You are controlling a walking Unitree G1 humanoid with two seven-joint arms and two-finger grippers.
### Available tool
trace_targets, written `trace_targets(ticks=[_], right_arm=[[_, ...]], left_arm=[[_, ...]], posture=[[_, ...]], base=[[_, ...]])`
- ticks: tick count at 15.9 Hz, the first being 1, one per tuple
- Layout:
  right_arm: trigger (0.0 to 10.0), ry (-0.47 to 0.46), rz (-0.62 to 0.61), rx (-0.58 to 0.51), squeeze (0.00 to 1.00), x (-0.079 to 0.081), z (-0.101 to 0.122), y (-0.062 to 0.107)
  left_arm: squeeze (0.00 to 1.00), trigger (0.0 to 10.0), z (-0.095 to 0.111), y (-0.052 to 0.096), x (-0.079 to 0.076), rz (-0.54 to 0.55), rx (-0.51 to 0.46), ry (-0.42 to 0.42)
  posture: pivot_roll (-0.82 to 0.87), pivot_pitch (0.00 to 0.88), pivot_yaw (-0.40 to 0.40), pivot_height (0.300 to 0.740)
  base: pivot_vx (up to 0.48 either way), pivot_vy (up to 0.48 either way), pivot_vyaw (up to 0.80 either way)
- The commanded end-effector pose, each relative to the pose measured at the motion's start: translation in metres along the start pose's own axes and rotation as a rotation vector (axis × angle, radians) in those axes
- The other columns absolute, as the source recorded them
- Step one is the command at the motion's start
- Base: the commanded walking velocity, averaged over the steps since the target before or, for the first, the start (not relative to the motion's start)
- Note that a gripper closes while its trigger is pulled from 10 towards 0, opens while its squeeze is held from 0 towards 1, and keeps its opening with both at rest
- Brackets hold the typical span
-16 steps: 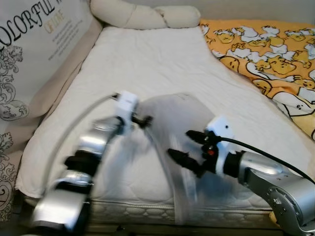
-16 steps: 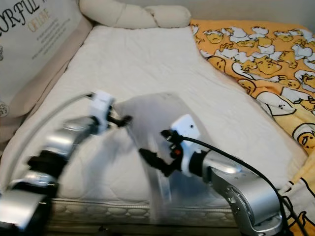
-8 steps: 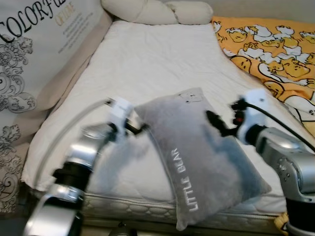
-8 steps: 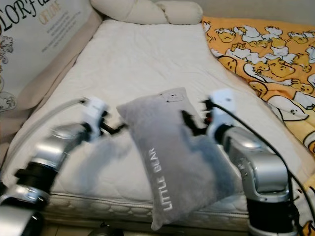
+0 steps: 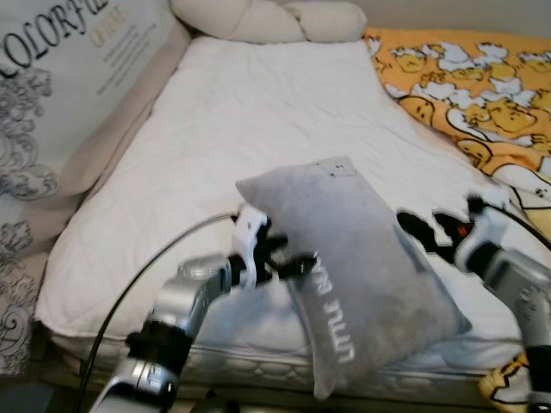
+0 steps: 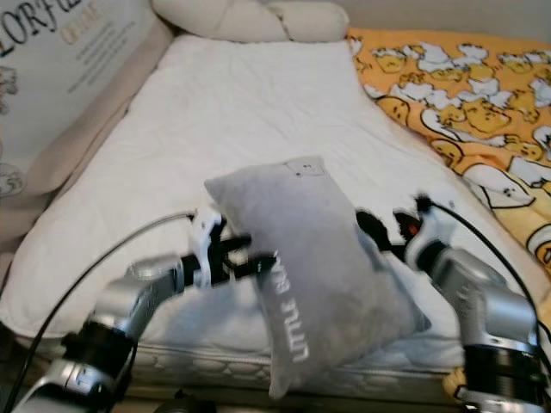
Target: Clean up the room
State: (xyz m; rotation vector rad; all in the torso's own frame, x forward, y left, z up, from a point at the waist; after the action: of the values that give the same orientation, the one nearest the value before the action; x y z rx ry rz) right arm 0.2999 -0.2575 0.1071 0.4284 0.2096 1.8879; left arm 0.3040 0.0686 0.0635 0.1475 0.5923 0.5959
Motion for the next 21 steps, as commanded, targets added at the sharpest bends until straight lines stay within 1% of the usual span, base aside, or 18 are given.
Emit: trace_targets(ticks=[1,2,3,4,5,6,7,9,10,11,12,13,14,15,18,20,21], right_arm=[[10.0,-0.050,0.036,0.005,1.00,-0.005,-0.006,0.005],[10.0,-0.092,0.070,0.015,1.00,-0.008,-0.011,0.006],[10.0,-0.119,0.090,0.054,1.00,-0.011,-0.021,0.006],[10.0,-0.130,0.103,0.078,1.00,-0.011,-0.028,0.006],[10.0,-0.145,0.119,0.114,1.00,-0.011,-0.038,0.006],[10.0,-0.161,0.140,0.155,1.00,-0.010,-0.049,0.006],[10.0,-0.177,0.162,0.189,1.00,-0.007,-0.058,0.005],[10.0,-0.153,0.181,0.240,1.00,-0.001,-0.072,0.002],[9.8,-0.141,0.184,0.279,0.59,0.004,-0.079,-0.001],[6.9,-0.139,0.195,0.291,0.00,0.007,-0.082,-0.002],[0.0,-0.149,0.221,0.291,0.00,0.013,-0.084,-0.006],[0.0,-0.150,0.249,0.278,0.00,0.017,-0.084,-0.008],[0.0,-0.145,0.282,0.264,0.00,0.022,-0.082,-0.009],[0.0,-0.145,0.295,0.262,0.00,0.025,-0.082,-0.010],[0.0,-0.150,0.341,0.264,0.00,0.032,-0.080,-0.011],[0.0,-0.150,0.340,0.275,0.00,0.033,-0.081,-0.012],[0.0,-0.147,0.338,0.283,0.00,0.034,-0.081,-0.014]], left_arm=[[1.00,10.0,0.002,-0.003,-0.006,-0.032,0.007,-0.005],[1.00,10.0,0.000,-0.004,-0.008,-0.055,-0.004,0.021],[1.00,10.0,-0.005,-0.008,-0.012,-0.080,0.001,0.042],[1.00,10.0,-0.009,-0.012,-0.015,-0.101,0.002,0.063],[1.00,10.0,-0.011,-0.017,-0.020,-0.129,-0.003,0.105],[1.00,10.0,-0.014,-0.024,-0.025,-0.144,0.001,0.127],[1.00,10.0,-0.017,-0.030,-0.028,-0.147,0.019,0.125],[1.00,10.0,-0.023,-0.040,-0.030,-0.123,0.054,0.108],[0.98,10.0,-0.024,-0.043,-0.028,-0.091,0.062,0.106],[0.44,10.0,-0.025,-0.045,-0.027,-0.072,0.067,0.110],[0.00,10.0,-0.024,-0.047,-0.026,-0.060,0.069,0.123],[0.00,8.5,-0.023,-0.049,-0.025,-0.058,0.069,0.130],[0.00,2.9,-0.021,-0.050,-0.024,-0.053,0.069,0.125],[0.00,0.0,-0.020,-0.050,-0.024,-0.052,0.070,0.124],[0.00,0.0,-0.023,-0.050,-0.020,-0.024,0.099,0.125],[0.00,0.0,-0.022,-0.050,-0.019,-0.011,0.107,0.142],[0.00,0.0,-0.021,-0.050,-0.019,-0.003,0.113,0.138]], posture=[[-0.18,0.064,0.020,0.740],[-0.17,0.067,0.019,0.740],[-0.17,0.067,0.017,0.740],[-0.17,0.068,0.016,0.740],[-0.17,0.067,0.015,0.740],[-0.17,0.065,0.012,0.740],[-0.17,0.064,0.013,0.740],[-0.17,0.062,0.012,0.740],[-0.17,0.060,0.015,0.740],[-0.17,0.059,0.015,0.740],[-0.17,0.055,0.016,0.740],[-0.17,0.052,0.016,0.740],[-0.17,0.052,0.016,0.740],[-0.17,0.052,0.016,0.740],[-0.17,0.034,0.012,0.740],[-0.17,0.027,0.011,0.740],[-0.17,0.025,0.011,0.740]], base=[[0.000,0.000,0.00],[0.000,0.000,0.00],[0.000,0.000,0.00],[0.000,0.000,0.00],[0.000,0.000,0.00],[0.000,0.000,0.00],[0.000,0.000,0.00],[0.000,0.000,0.00],[0.000,0.000,0.00],[0.000,0.000,0.00],[0.000,0.000,0.00],[0.000,0.000,0.00],[0.000,0.000,0.00],[0.000,0.000,0.00],[0.000,0.000,0.00],[0.000,0.000,0.00],[0.000,0.000,0.00]])
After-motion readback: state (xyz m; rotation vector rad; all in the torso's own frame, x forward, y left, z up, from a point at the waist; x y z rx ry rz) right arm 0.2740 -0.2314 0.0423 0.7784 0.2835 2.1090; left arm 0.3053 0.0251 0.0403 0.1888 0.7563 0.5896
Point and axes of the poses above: a point about 5 cm out from each wrist's last joint towards the gripper, its own y axis pointing back from the gripper into the wrist, its own z axis along the axis of the wrist's last joint, x = y × z, the point moved 2 cm from there along -y, pointing out of the wrist towards the gripper, and after that the axes turned 7 degrees about y, right-handed, at the moved point
